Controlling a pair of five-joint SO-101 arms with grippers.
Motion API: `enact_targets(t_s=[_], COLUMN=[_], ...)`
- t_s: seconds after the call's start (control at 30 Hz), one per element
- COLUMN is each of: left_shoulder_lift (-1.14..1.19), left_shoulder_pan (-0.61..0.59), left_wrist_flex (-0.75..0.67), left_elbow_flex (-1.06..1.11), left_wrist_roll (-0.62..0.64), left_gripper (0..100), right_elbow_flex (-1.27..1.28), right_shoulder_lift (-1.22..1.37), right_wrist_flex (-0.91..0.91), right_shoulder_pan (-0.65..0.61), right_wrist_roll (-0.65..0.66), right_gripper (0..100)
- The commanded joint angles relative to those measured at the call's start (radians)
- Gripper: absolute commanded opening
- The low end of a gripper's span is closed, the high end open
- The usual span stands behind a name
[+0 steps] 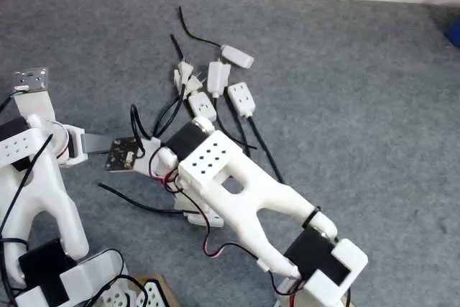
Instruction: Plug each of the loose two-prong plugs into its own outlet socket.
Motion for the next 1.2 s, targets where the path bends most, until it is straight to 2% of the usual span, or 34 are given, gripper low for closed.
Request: enact_targets(t_s=[0.0, 0.27, 0.5, 0.67, 0.93, 1.17], left_shoulder_lift=[-0.004, -0.004, -0.004, -0.004, -0.004, -0.010], left_shoulder_pan=[-0.010, -0.010, -0.007, -0.005, -0.005, -0.168], left_wrist_flex=[-0.014, -0.011, -0.011, -0.011, -0.011, -0.008], left_elbow_flex=[-0.012, -0.010, -0.008, -0.007, -0.008, -0.160], left_wrist_roll=[-0.005, -0.005, -0.005, -0.005, -0.005, 0.066], left_gripper=[51, 51, 51, 51, 51, 51], right_elbow_flex=[-0.002, -0.111, -0.114, -0.116, -0.117, -0.117], right_shoulder_lift=[-0.010, -0.004, -0.001, -0.001, -0.001, -0.001], right_wrist_flex=[0.045, 0.108, 0.134, 0.200, 0.199, 0.180], right_shoulder_pan=[0.012, 0.022, 0.022, 0.027, 0.024, 0.025], right_wrist_roll=[0.052, 0.051, 0.058, 0.117, 0.132, 0.140], right_gripper=[0.6, 0.6, 0.6, 0.6, 0.6, 0.6])
